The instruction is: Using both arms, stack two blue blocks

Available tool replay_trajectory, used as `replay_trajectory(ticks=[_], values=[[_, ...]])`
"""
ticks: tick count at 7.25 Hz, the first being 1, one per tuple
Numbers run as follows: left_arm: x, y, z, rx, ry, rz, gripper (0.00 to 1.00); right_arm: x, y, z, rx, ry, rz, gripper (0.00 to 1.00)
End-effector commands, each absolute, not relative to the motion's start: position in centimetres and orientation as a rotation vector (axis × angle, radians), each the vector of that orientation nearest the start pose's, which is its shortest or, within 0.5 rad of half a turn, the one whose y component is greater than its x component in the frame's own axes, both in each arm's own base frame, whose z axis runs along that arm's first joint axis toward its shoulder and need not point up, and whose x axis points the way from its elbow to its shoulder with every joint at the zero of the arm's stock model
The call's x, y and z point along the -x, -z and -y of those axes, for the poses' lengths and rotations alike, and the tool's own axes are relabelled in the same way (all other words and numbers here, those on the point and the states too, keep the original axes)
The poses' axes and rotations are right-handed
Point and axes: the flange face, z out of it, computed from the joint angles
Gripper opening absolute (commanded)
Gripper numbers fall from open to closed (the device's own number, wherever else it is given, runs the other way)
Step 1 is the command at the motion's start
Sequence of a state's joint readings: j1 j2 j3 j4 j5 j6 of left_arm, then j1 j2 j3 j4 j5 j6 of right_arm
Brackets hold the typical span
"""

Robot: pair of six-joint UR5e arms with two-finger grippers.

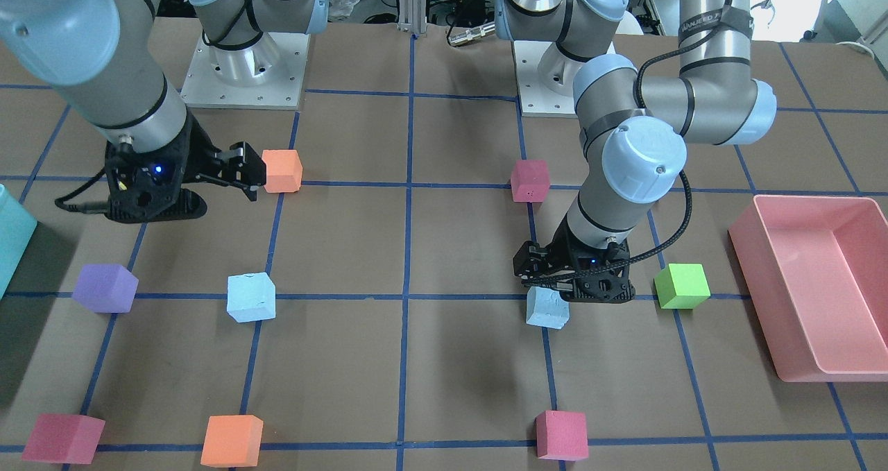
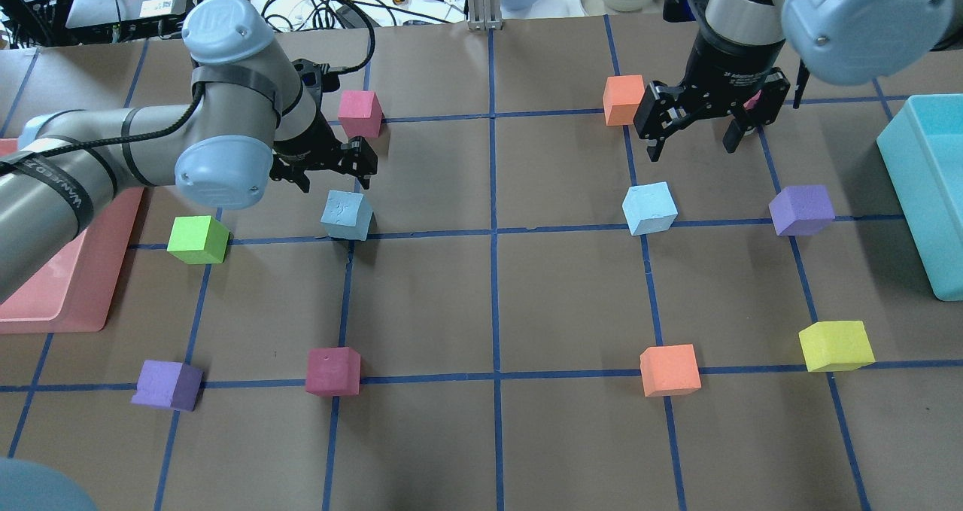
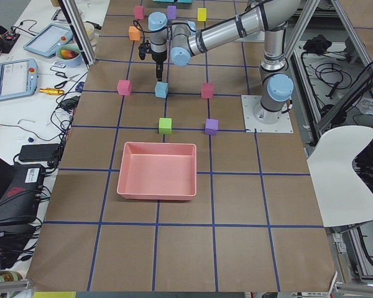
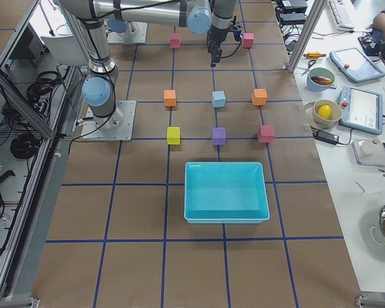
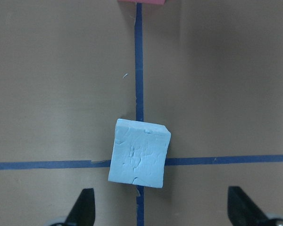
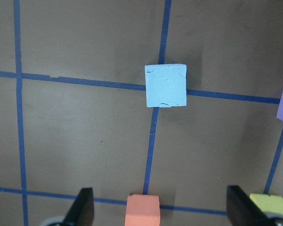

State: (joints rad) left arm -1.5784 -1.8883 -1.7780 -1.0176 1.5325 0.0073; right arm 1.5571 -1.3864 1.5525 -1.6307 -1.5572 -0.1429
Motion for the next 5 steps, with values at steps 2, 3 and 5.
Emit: replay_trajectory(ticks=[2, 3, 5], values=[[14.3, -23.5, 57.7, -0.065, -0.038, -3.162, 1.00, -8.1, -29.3, 61.0, 0.371, -0.086, -3.078, 1.00], [14.3, -22.2, 57.5, -0.068, -0.036, -3.162, 1.00, -8.1, -26.5, 61.4, 0.362, -0.080, -3.082, 1.00], [14.2, -20.3, 57.0, -0.070, -0.062, -3.162, 1.00, -8.3, -24.8, 61.7, 0.285, -0.114, -3.079, 1.00]])
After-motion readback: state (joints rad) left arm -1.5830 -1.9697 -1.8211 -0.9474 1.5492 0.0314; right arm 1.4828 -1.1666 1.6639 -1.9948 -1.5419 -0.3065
